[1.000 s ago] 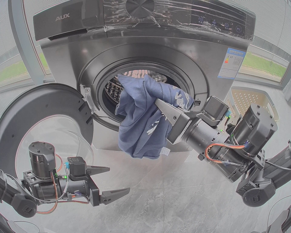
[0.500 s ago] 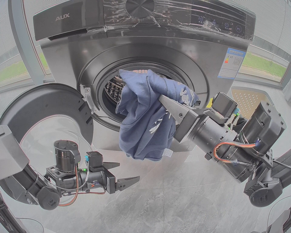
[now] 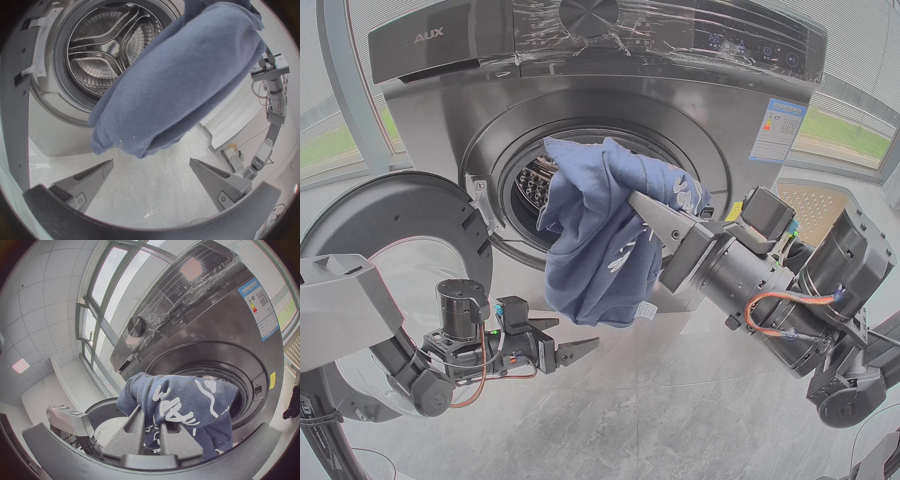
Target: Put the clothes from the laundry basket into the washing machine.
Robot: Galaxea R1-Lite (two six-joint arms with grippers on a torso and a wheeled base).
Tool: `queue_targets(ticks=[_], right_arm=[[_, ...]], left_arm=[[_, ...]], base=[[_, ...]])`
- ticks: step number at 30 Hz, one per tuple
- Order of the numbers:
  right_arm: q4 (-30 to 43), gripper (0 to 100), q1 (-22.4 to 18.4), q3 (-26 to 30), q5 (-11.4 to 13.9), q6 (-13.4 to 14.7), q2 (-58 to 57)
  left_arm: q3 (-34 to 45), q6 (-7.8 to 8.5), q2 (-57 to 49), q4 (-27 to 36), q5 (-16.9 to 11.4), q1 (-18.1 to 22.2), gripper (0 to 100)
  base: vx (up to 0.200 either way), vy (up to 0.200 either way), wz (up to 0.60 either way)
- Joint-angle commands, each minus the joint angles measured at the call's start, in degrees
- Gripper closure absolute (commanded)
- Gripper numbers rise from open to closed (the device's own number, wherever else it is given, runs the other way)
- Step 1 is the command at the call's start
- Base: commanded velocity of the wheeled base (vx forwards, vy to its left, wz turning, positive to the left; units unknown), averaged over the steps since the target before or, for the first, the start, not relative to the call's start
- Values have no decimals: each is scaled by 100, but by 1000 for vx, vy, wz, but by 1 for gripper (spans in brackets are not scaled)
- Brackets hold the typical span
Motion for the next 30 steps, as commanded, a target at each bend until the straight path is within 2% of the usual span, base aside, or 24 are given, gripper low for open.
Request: queue_targets(ticks=[1,12,27,28,30], right_arm=[[-8,100,73,-3,-13,1,-1],[-8,100,99,15,-22,-8,-10],[-8,100,82,24,-31,-17,8],[-8,100,82,24,-31,-17,8],[-8,100,73,24,-31,-17,8]], left_arm=[[-232,-15,411,-76,6,-2,0],[-891,-50,868,-533,-3,-2,0],[-662,-59,807,-1122,-3,-187,0],[-610,-50,807,-1175,-3,-204,100],[-583,-50,807,-1219,-3,-222,100]], base=[[0,0,0],[0,0,0],[0,0,0],[0,0,0],[0,0,0]])
